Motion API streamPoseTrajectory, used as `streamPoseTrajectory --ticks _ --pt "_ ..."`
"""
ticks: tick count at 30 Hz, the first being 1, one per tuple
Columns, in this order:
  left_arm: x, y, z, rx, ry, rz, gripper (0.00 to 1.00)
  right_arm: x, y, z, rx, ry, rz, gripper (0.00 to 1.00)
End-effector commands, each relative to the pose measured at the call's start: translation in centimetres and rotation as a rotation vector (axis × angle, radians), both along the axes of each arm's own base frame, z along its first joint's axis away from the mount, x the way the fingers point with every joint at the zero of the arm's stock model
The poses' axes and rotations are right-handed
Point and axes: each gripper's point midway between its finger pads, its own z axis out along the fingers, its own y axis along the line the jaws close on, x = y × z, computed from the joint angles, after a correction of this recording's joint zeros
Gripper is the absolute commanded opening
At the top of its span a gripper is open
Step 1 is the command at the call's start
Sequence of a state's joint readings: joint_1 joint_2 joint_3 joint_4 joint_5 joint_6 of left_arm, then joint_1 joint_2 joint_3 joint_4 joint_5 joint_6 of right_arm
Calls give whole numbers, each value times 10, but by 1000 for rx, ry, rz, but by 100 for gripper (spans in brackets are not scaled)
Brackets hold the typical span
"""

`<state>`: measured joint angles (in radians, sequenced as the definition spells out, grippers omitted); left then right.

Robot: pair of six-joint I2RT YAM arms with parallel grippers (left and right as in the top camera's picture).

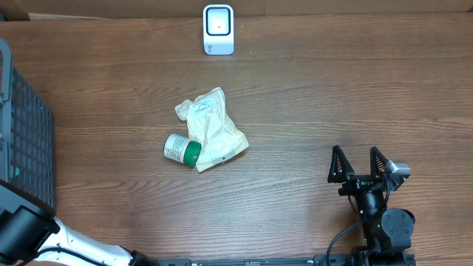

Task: Scan the item barcode
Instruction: 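Grasp the green wipes packet in the basket with the left gripper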

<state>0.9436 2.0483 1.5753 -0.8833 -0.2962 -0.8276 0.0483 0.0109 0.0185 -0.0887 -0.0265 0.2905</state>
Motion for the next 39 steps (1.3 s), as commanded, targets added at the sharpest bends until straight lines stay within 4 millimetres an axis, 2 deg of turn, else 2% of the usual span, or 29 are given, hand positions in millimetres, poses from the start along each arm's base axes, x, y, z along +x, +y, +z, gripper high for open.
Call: streamPoseTrajectory --ticks 1,4,10,14,16,19,20,21,24,26,27,28,31,34,39 --pt "4 4 -6 24 -31 40 100 0 2 -2 -3 -5 8 100" --pt "13 9 -12 43 -77 34 100 0 2 -2 -3 -5 7 100" --pt "14 11 -31 40 -66 17 100 0 2 -2 -3 -5 7 100" --pt "12 8 -52 -2 -18 -39 92 0 2 -2 -4 -5 7 100" --pt "10 6 -63 -26 8 -74 77 0 2 -2 -3 -5 7 100" --pt "8 4 -72 -50 34 -112 62 0 2 -2 -3 -5 8 100" --pt "8 4 -73 -53 39 -124 46 0 2 -2 -3 -5 8 100" --pt "8 4 -73 -52 42 -133 35 0 2 -2 -4 -5 7 100" --pt "9 5 -72 -53 52 -172 24 0 2 -2 -3 -5 7 100" --pt "10 5 -70 -57 61 -203 18 0 2 -2 -4 -5 7 100" --pt "10 5 -70 -59 66 -212 6 0 2 -2 -4 -5 7 100" --pt "9 5 -68 -65 70 -216 4 0 2 -2 -3 -5 8 100" --pt "8 3 -59 -90 81 -217 4 0 2 -2 -4 -5 7 100" --pt "13 3 -40 -116 71 -221 4 0 2 -2 -3 -5 8 100" --pt "40 2 6 -149 -57 -257 4 0 2 -2 -4 -5 7 100"
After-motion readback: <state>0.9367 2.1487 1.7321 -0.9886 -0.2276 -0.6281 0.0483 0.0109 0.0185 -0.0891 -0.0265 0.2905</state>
